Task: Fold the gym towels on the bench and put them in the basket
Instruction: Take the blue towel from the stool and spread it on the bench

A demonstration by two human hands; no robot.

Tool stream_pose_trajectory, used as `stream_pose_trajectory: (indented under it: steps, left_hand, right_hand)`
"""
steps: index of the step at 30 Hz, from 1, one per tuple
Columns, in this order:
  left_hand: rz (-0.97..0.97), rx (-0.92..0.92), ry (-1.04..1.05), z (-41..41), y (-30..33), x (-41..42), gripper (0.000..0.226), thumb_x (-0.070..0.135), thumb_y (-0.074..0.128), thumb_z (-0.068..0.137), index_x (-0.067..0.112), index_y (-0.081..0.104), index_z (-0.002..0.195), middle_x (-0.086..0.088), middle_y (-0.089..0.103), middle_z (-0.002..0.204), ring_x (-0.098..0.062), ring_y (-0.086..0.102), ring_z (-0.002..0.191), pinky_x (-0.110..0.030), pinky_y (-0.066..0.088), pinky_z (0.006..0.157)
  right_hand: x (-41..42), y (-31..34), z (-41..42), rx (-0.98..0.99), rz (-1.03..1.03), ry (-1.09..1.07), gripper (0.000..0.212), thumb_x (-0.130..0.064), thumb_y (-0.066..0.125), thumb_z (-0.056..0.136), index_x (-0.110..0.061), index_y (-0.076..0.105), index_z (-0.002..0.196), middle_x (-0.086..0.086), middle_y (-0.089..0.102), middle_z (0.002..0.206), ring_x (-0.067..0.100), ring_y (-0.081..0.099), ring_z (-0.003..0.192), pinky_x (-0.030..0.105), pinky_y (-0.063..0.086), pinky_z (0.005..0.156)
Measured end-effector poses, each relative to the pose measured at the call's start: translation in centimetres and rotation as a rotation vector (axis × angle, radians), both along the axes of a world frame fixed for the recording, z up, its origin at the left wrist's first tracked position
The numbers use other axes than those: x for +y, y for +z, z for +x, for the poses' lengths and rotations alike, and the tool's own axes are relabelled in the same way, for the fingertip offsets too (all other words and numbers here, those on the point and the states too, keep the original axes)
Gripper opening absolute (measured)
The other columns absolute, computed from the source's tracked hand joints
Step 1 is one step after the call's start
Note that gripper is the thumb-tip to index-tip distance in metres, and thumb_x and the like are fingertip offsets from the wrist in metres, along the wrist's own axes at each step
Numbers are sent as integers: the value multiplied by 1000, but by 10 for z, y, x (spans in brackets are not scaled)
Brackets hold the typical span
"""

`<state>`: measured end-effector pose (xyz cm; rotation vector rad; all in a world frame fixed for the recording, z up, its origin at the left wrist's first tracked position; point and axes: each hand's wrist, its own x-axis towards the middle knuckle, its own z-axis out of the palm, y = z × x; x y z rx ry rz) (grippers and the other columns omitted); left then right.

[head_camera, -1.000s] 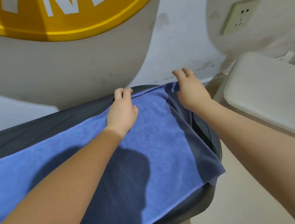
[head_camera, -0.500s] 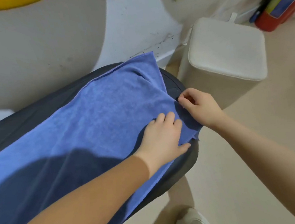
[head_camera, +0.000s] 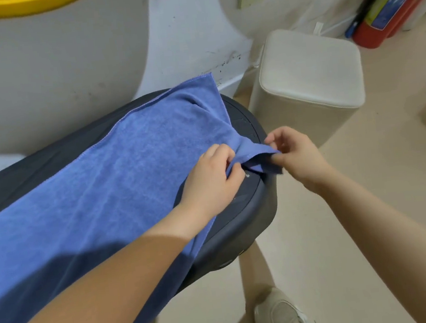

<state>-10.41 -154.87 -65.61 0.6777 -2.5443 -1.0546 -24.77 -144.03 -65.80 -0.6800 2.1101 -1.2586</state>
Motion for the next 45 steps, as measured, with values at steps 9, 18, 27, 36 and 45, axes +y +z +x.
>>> stream_pose_trajectory:
  steps: [9, 18, 27, 36, 45]
  left_hand:
    - [74, -171, -317, -6, 5, 9, 14, 27, 49, 77, 14, 52, 73, 3, 51, 66, -18, 46, 70, -36, 43, 67]
    - [-142, -122, 35, 3, -16, -33, 26, 15, 39, 97, 12, 58, 115, -2, 55, 119, -24, 55, 105, -41, 47, 81]
    - [-271, -581, 556, 53, -23, -119, 25, 4, 38, 96, 6, 42, 120, -10, 38, 126, -34, 53, 73, -36, 37, 56]
    - [-301, -422, 651, 43, -19, -145, 19, -7, 38, 89, 4, 48, 101, -16, 45, 105, -32, 42, 63, -40, 34, 58]
    - [-155, -254, 611, 82, -33, -136, 37, -2, 33, 92, 7, 48, 125, -8, 48, 129, -26, 48, 114, -40, 41, 93]
  right_hand:
    - [15, 52, -43, 584, 626, 617, 45, 8, 49, 70, -32, 51, 50, -1, 63, 71, 22, 58, 78, 15, 42, 68]
    - [-59, 33, -25, 639, 371, 421, 24, -9, 44, 89, -11, 64, 101, 8, 62, 106, 24, 56, 93, 29, 41, 75]
    - [-172, -4, -22, 768, 398, 615, 36, -20, 39, 97, -12, 43, 133, 16, 39, 133, 36, 55, 103, 38, 46, 81]
    - [-196, 6, -31, 914, 527, 572, 9, -11, 38, 95, -10, 46, 99, 20, 57, 104, 31, 44, 78, 35, 33, 64]
    - [-196, 4, 30, 922, 298, 617, 26, -14, 37, 96, -8, 46, 119, 16, 54, 114, 36, 53, 98, 35, 37, 63]
